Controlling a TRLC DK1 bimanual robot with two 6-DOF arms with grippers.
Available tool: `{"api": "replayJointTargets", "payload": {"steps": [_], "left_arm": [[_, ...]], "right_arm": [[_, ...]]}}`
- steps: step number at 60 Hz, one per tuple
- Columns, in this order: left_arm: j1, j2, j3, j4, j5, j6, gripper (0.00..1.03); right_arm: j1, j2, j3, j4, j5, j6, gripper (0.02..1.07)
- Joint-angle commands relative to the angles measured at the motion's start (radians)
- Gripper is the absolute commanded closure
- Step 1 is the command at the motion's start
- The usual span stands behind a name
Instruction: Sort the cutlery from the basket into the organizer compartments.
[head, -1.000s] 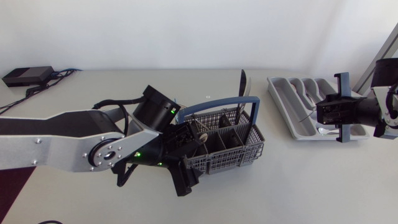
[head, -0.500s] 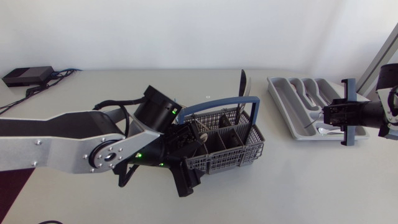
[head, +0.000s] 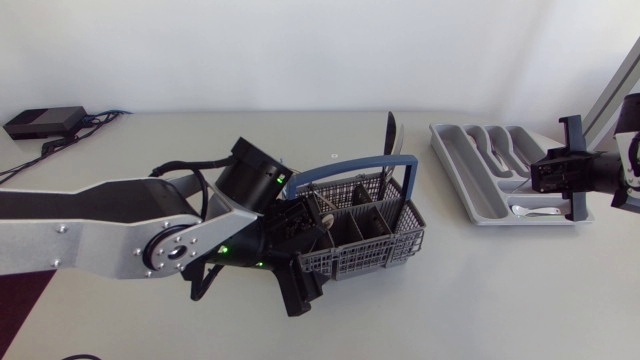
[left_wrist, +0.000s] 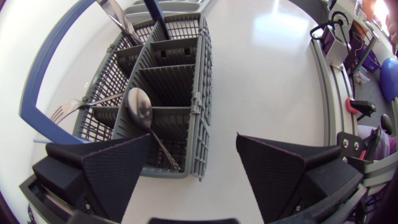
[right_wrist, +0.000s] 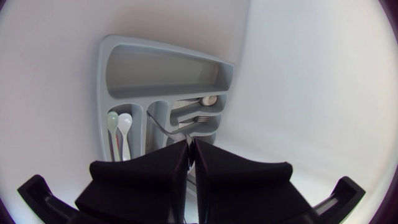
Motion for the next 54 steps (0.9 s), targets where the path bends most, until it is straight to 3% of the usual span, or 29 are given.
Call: {"api": "replayJointTargets", "payload": {"steps": [1, 29, 54], "left_arm": [[-0.004, 0.002, 0.006, 0.006, -0.006, -0.003, 0.1], [-0.004, -0.004, 0.006, 0.005, -0.005, -0.003, 0.09], [-0.009, -0.013, -0.003, 0.005, -0.006, -0.003, 0.09]], "right_arm": [[-0.011, 0.015, 0.032, 0.009, 0.018, -0.05, 1.02], [-0.038, 0.028, 0.02, 0.009, 0.076, -0.119, 1.02], [-0.05, 0.087, 0.008, 0.041, 0.217, -0.191, 1.02]]}}
